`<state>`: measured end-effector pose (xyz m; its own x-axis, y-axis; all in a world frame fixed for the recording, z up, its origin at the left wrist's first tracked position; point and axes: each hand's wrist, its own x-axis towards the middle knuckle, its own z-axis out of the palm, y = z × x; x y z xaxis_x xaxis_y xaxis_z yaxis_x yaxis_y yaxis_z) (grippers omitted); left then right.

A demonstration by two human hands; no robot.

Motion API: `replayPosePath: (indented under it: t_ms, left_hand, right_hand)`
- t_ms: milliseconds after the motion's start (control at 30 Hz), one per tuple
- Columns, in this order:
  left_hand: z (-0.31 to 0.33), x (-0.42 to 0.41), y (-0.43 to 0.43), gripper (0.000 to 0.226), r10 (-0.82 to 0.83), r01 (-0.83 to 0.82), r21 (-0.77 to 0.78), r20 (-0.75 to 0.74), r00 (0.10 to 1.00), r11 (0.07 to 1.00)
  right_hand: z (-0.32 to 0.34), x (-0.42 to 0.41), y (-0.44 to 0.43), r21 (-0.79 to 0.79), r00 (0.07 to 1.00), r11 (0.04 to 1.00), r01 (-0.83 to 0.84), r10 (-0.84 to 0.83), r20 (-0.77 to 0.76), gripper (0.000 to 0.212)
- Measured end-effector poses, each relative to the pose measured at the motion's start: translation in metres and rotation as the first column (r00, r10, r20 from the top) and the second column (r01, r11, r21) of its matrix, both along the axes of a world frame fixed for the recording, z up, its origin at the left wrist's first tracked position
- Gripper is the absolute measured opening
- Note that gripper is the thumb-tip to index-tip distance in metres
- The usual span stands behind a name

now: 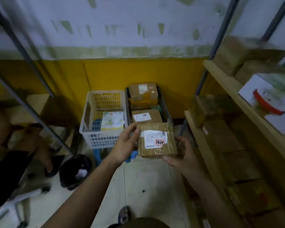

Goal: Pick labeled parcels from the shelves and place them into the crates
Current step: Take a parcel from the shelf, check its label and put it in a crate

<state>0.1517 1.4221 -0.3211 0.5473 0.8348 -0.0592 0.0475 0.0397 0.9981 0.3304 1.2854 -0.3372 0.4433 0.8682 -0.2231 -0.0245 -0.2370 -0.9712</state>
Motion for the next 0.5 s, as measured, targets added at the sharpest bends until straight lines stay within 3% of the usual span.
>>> replayPosePath:
  t_ms: [233,500]
  left_hand:
    - [-0.016,0.035,0.128,0.023,0.011,-0.012,-0.009,-0.042,0.999,1.000]
    - [-0.070,0.089,0.235,0.022,-0.024,0.012,-0.093,-0.136,0.990,0.996]
  right_hand:
    - [-0.012,0.033,0.133,-0.049,0.974,0.993,0.106,-0.113,-0.197,0.029]
    - [-0.067,0.095,0.249,-0.186,0.957,0.978,0.095,-0.141,-0.255,0.030]
